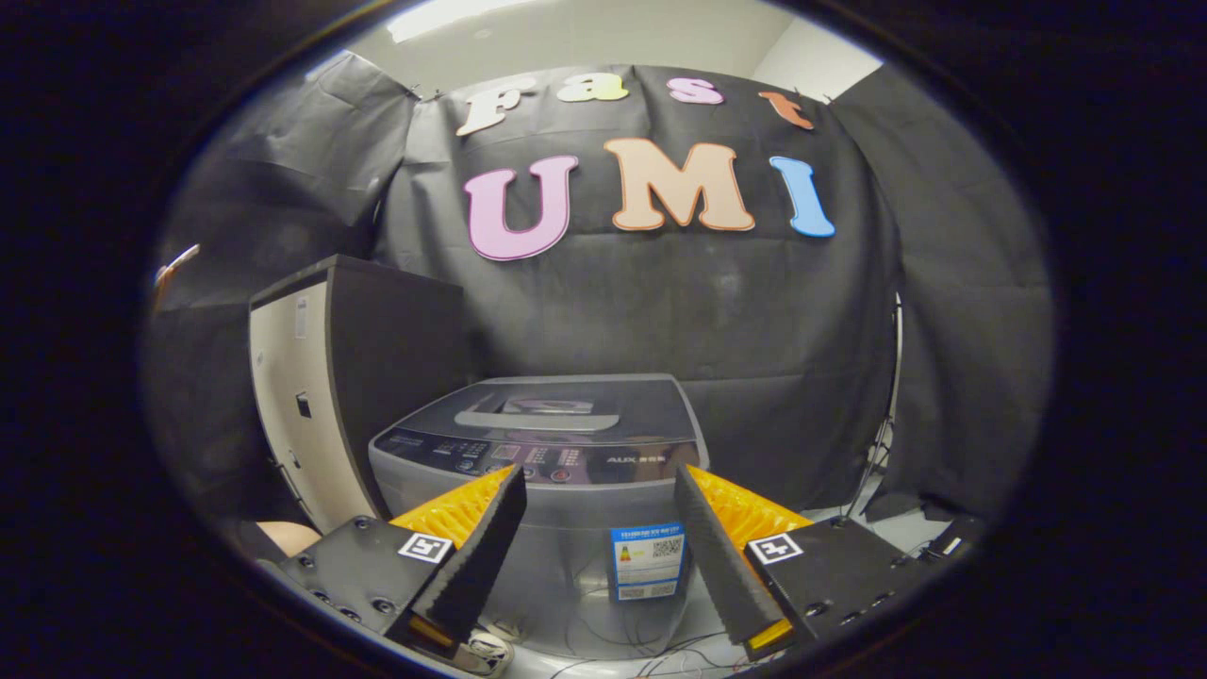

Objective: Put the clothes into the washing machine and then close the washing machine lid.

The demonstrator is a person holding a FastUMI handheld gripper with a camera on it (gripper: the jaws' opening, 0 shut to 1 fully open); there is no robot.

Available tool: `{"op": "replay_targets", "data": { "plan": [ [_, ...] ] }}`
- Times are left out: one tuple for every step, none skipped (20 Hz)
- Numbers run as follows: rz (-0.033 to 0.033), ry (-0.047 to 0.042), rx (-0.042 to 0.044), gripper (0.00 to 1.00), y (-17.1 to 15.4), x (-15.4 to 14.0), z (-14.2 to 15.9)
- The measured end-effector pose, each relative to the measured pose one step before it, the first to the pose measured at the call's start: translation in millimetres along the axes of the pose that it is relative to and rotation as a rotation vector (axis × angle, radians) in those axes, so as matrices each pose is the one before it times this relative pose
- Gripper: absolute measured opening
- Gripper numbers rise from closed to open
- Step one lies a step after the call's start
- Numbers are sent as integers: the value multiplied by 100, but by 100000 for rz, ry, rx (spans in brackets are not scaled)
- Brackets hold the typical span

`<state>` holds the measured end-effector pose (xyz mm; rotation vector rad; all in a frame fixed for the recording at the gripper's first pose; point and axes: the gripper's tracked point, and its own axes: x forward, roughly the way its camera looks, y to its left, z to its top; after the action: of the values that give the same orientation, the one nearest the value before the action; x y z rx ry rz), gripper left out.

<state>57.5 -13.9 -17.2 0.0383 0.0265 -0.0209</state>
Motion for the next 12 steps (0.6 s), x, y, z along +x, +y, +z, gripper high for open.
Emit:
{"op": "replay_targets", "data": {
  "plan": [
    [-574, 783, 416, 98, -159, -195, -287],
    [-674, 847, 200, 98, -206, -445, -334],
    [-854, 973, 98, 98, -180, -366, -246],
    [-158, 206, -1, 98, -104, -20, -133],
    [-307, -416, -31, 98, 79, -381, 441],
    [-393, -600, 35, 98, -70, -649, 198],
    [107, -777, 107, 98, -55, -220, 211],
    [-8, -541, 1, 97, -44, -253, -83],
    [105, -92, -198, 97, 12, -199, 27],
    [97, 538, -234, 97, 67, -284, -130],
    [98, 617, -420, 97, 100, -157, -92],
    [100, 263, -526, 97, -2, -256, -22]
  ]
}}
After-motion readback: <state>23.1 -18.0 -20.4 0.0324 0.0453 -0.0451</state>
